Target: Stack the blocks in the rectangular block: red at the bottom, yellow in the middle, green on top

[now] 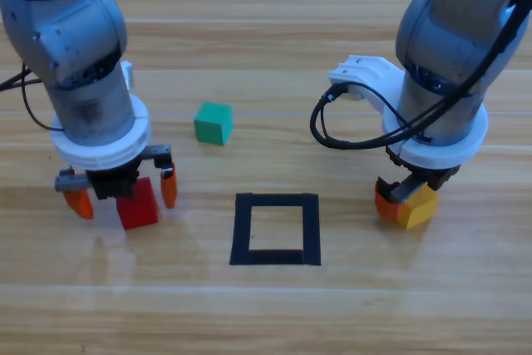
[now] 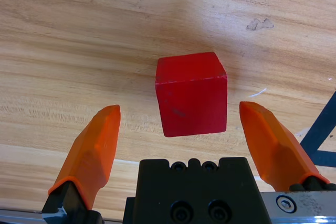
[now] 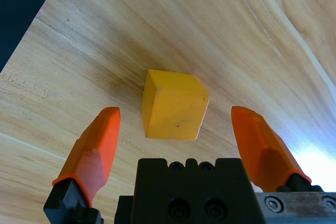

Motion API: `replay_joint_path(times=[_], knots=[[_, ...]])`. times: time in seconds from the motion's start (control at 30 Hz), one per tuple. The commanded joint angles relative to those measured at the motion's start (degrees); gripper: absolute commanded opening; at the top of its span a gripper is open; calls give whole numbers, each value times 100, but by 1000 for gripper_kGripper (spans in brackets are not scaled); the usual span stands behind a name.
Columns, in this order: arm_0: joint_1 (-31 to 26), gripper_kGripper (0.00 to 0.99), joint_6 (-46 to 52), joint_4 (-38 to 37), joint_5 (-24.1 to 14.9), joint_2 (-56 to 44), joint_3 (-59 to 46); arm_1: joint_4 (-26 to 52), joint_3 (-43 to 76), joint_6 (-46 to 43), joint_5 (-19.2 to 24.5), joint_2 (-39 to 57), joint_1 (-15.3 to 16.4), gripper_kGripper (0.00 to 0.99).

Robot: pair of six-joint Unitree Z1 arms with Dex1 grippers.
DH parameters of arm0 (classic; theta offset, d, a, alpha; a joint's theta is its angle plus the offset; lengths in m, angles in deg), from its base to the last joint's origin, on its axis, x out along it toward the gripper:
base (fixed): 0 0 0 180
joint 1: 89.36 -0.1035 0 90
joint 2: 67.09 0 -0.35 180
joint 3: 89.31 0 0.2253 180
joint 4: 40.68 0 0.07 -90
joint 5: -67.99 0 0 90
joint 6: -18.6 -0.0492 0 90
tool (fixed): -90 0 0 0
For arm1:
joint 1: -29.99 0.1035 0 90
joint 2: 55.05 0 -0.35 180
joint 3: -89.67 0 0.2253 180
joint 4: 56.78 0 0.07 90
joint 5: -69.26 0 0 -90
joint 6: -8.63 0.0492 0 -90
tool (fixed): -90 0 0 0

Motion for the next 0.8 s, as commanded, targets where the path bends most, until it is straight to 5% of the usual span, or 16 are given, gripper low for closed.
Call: replay_joint_path(times=[0.03,0.3,0.53,0.7,0.73,0.8], knots=[[-75,962,153,-125,26,201,-97,-60,-118,-36,-136,-552,-134,922],[-75,891,162,-239,17,377,-97,-148,-241,-89,-329,-737,-143,784],[-75,764,144,-309,17,473,-71,-306,-338,-124,-470,-763,-187,256],[-67,733,135,-371,17,570,-44,-613,-426,-89,-496,-702,-301,95],[-75,678,109,-371,8,579,-44,-648,-417,-80,-505,-623,-327,12],[-93,538,30,-362,-9,570,-62,-719,-373,-62,-523,-429,-406,3]])
